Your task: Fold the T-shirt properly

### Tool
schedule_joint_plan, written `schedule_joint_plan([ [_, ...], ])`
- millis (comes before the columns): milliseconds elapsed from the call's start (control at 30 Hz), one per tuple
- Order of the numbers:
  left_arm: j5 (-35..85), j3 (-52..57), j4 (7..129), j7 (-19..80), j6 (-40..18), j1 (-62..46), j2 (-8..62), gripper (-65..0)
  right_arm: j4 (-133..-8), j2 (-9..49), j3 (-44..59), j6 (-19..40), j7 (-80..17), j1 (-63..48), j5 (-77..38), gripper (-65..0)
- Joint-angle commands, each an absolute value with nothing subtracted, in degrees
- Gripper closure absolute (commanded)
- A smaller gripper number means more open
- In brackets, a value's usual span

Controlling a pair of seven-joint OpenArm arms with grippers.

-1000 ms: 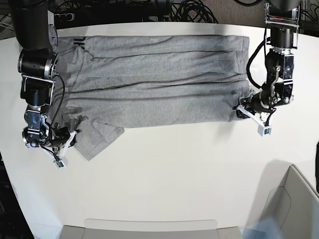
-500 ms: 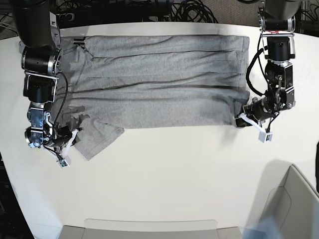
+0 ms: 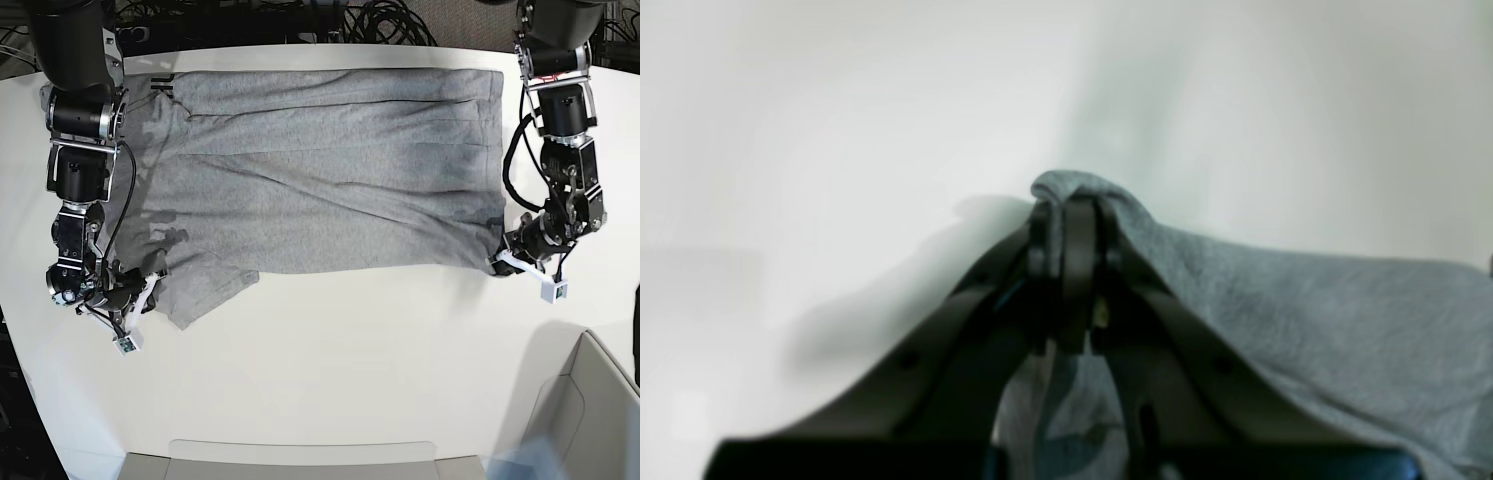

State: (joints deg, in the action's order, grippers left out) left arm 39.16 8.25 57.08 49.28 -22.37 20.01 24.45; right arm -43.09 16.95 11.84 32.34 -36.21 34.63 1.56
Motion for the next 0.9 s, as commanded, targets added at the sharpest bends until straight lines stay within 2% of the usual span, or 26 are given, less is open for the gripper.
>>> schedule_joint_plan([
  [0,39.9,8.4,58.0,48.2,-22.5,21.8,25.5,0.0,-44.0,18.1,12.0,32.4,-35.6,37.0,0.3,0.0],
  [267,39.9,8.4,58.0,48.2,-22.5,22.5,25.4,0.0,-44.4,18.7,12.4,32.4,-35.6,37.2,-1.2,0.0],
  [467,39.9,8.4,58.0,48.2,-22.6,22.2,25.4,0.0,-46.4,19.0,19.6,32.4,-35.6,37.2,-0.9,0.0],
  [867,40.0,8.4,59.9,48.3,-22.6,22.0,25.4,0.0,-48.1,19.9,19.7,32.4,-35.8,36.8,-0.8,0.0],
])
